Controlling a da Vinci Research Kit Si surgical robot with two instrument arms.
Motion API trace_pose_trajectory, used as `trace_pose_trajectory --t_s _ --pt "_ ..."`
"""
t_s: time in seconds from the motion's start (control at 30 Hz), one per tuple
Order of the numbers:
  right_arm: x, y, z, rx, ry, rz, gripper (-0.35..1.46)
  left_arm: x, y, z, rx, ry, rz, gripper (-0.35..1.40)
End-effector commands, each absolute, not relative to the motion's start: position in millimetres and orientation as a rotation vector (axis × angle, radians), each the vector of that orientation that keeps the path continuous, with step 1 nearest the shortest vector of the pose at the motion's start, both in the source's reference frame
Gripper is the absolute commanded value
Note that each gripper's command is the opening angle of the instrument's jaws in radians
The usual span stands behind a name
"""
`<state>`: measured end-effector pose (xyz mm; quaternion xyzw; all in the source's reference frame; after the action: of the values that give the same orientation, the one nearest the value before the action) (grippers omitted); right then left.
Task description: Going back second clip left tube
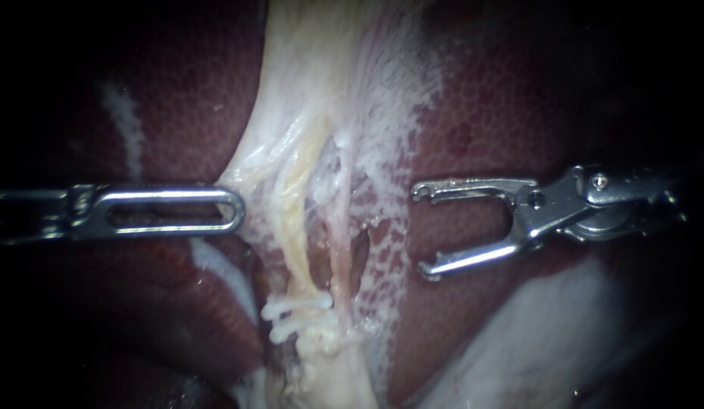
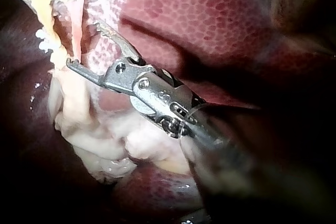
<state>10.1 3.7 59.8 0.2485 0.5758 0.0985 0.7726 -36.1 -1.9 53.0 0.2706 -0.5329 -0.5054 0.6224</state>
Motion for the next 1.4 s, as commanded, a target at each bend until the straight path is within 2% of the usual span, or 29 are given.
trace_pose_trajectory --t_s 0.03,0.53,0.9,1.4 --pt "10.0 3.6 59.8 0.537 1.248 0.214 0.6 -36.0 -1.9 53.0 0.622 -1.224 -1.161 -0.35" --pt "9.6 3.7 59.8 0.537 1.247 0.214 0.6 -36.4 -1.9 53.1 0.62 -1.224 -1.162 -0.35" --pt "9.5 3.6 59.7 0.537 1.247 0.214 0.6 -39.5 -3.6 56.1 0.639 -1.197 -1.161 -0.35" --pt "9.4 3.5 59.7 0.537 1.247 0.214 0.6 -42.2 -3.6 58.5 0.645 -1.187 -1.153 -0.35"
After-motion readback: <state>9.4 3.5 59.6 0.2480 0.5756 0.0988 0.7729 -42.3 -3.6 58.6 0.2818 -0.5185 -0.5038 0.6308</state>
